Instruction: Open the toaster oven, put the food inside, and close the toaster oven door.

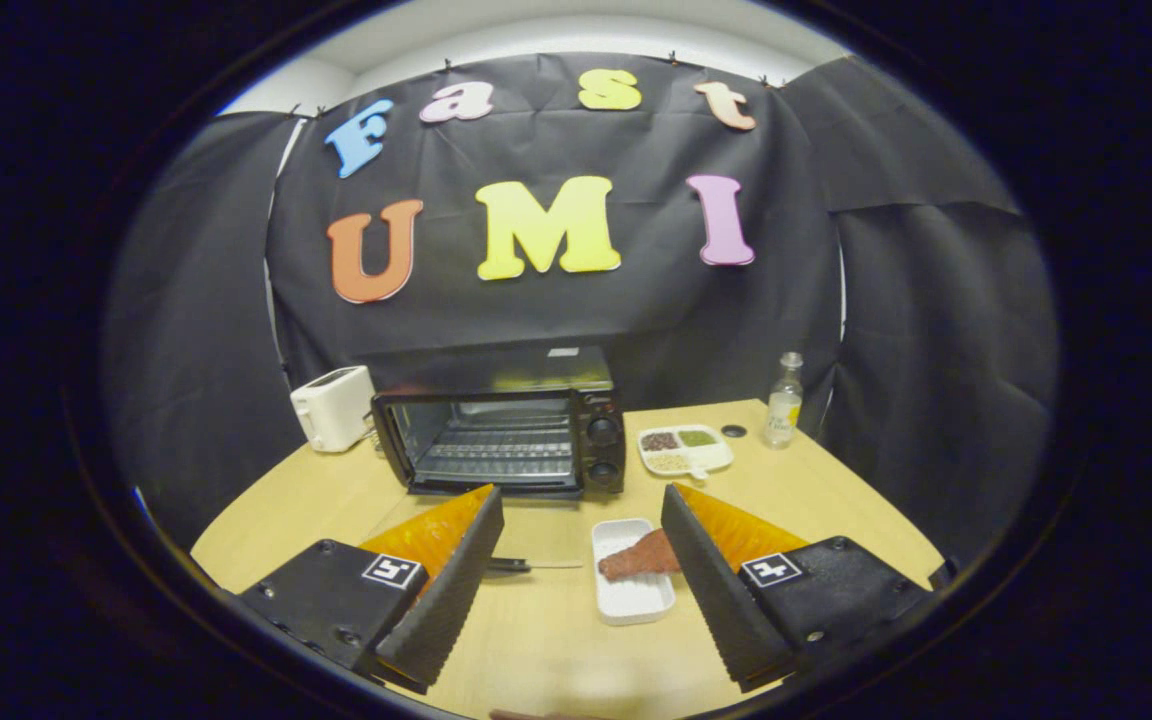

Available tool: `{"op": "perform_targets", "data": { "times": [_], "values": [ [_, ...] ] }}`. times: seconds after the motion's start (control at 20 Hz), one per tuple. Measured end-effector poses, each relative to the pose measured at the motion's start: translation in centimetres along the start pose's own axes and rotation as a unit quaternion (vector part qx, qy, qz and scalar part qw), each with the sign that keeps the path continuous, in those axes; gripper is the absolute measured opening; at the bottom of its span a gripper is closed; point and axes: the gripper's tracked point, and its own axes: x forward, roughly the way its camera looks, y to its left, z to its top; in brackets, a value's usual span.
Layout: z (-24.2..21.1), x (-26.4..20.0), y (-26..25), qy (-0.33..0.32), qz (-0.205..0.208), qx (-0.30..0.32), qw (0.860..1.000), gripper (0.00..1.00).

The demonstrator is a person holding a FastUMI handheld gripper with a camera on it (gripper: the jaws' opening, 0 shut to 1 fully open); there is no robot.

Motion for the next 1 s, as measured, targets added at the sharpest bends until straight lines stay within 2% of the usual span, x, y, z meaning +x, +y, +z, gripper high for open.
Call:
{"op": "perform_targets", "data": {
  "times": [0.2, 0.45, 0.65, 0.8, 1.0],
  "values": [
    [0.8, 1.6, -4.7, 0.023, 0.009, 0.014, 1.0, 1.0],
    [-1.9, 5.5, -8.2, 0.116, 0.04, 0.011, 0.992, 0.99],
    [-6.3, 7.7, -8.6, 0.22, 0.102, 0.038, 0.969, 0.94],
    [-8.7, 8.7, -8.5, 0.273, 0.142, 0.058, 0.95, 0.87],
    [-10.8, 10.1, -9.4, 0.309, 0.156, 0.087, 0.934, 0.72]
  ]
}}
